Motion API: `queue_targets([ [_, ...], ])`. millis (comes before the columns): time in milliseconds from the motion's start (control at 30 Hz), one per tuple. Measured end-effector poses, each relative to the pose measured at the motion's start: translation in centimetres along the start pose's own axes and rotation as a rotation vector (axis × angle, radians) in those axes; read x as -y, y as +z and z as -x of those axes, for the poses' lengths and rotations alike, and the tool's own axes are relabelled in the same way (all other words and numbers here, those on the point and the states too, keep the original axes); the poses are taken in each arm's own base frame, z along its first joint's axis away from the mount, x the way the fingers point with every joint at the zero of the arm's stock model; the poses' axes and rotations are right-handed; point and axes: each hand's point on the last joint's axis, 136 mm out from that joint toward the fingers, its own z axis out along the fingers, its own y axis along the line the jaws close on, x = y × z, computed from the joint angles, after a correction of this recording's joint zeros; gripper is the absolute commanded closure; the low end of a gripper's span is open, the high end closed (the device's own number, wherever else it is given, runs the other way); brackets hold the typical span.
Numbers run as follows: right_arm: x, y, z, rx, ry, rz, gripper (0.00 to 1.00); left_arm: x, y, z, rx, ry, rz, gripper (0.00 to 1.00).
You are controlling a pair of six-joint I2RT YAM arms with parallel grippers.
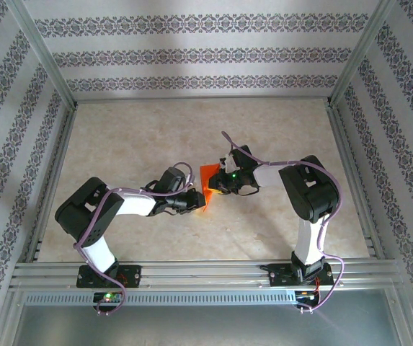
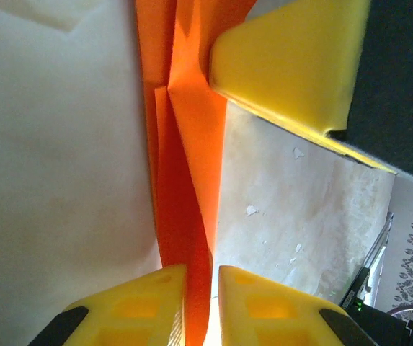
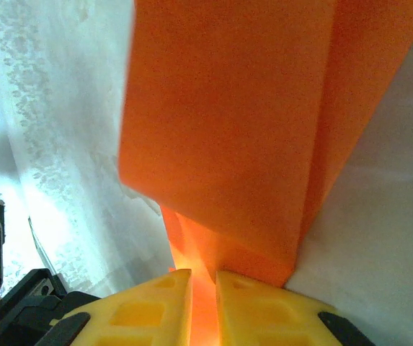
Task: Fold a paper plane with a square sheet of paper (pick it up from the middle)
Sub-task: Fold the wing for the fifth time at the center of the table.
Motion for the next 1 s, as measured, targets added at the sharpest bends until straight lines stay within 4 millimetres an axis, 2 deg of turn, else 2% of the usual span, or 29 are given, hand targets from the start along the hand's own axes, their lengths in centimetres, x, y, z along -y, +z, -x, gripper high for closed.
queue_targets([
  [267,0.0,0.0,0.0,0.000,0.002,0.000,0.81,0.4,0.2,-0.1,-0.007,-0.001,-0.001,0.90],
  [1000,0.1,0.0,0.0,-0.001,0.004,-0.001,0.81,0.0,1.3,-0.6,-0.041,-0.013,0.051,0.91],
])
